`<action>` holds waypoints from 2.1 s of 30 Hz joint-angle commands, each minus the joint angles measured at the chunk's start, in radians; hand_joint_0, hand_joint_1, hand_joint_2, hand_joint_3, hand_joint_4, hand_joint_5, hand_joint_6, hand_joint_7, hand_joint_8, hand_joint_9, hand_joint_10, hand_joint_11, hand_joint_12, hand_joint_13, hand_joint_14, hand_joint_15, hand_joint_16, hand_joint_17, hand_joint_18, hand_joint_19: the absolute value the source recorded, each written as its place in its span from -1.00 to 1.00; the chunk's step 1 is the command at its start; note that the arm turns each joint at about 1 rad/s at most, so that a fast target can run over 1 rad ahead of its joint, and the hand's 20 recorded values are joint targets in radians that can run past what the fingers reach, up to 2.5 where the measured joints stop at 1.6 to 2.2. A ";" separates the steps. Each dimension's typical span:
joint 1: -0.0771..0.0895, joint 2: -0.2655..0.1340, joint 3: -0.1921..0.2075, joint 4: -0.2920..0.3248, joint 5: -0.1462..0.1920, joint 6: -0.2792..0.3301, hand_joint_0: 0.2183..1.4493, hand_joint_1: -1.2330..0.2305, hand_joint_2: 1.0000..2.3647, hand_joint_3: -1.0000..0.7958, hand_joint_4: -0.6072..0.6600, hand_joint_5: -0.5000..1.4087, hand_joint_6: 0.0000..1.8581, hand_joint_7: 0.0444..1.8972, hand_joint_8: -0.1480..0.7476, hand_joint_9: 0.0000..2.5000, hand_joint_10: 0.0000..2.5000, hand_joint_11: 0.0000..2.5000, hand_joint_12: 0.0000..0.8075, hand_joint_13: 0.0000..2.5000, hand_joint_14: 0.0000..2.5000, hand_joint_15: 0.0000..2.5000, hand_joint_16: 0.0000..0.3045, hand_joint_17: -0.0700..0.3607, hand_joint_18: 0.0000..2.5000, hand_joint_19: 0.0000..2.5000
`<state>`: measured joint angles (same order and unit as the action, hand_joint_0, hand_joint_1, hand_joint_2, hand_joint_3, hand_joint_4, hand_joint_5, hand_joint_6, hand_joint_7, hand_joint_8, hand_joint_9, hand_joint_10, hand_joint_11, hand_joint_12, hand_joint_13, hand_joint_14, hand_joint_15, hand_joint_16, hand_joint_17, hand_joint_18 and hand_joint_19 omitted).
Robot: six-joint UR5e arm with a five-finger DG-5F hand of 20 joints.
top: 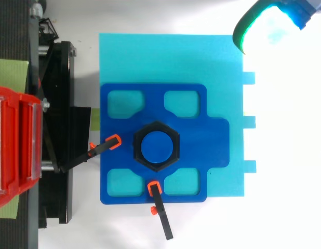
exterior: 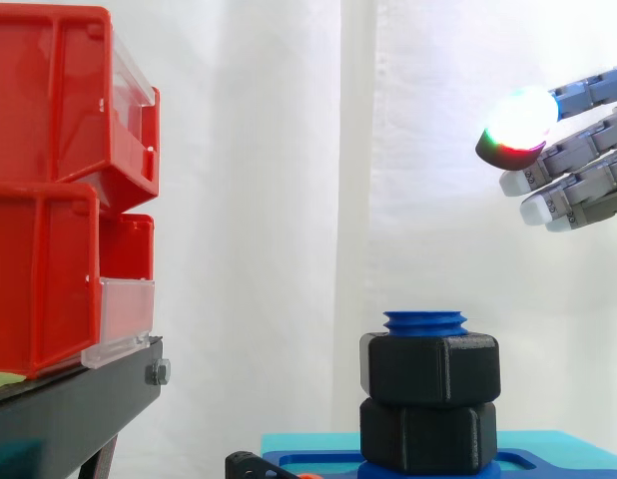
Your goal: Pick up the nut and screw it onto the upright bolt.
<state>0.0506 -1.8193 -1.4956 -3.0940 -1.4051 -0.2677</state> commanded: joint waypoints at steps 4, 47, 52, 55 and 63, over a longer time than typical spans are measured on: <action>0.000 0.000 0.000 0.000 0.000 -0.001 -0.55 0.01 -1.00 -0.44 0.06 -0.71 -0.46 -0.39 -0.27 -0.89 -1.00 -1.00 -0.16 -1.00 -1.00 -1.00 -0.68 -0.17 -1.00 -1.00; 0.000 0.000 0.000 0.000 0.000 -0.001 -0.55 0.00 -1.00 -0.44 0.08 -0.70 -0.46 -0.38 -0.25 -0.86 -1.00 -1.00 -0.17 -1.00 -1.00 -1.00 -0.69 -0.18 -1.00 -1.00; 0.000 0.000 0.000 0.000 0.000 -0.001 -0.55 0.00 -1.00 -0.44 0.08 -0.70 -0.46 -0.37 -0.25 -0.85 -1.00 -1.00 -0.16 -1.00 -1.00 -1.00 -0.69 -0.18 -1.00 -1.00; 0.000 0.000 0.000 0.000 0.000 -0.001 -0.55 0.00 -1.00 -0.44 0.07 -0.69 -0.46 -0.42 -0.25 -0.85 -1.00 -1.00 -0.16 -1.00 -1.00 -1.00 -0.69 -0.18 -1.00 -1.00; 0.000 0.000 0.000 0.000 0.000 -0.001 -0.55 -0.01 -1.00 -0.44 0.08 -0.70 -0.46 -0.41 -0.25 -0.85 -1.00 -1.00 -0.16 -1.00 -1.00 -1.00 -0.69 -0.18 -1.00 -1.00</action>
<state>0.0507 -1.8193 -1.4956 -3.0939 -1.4051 -0.2675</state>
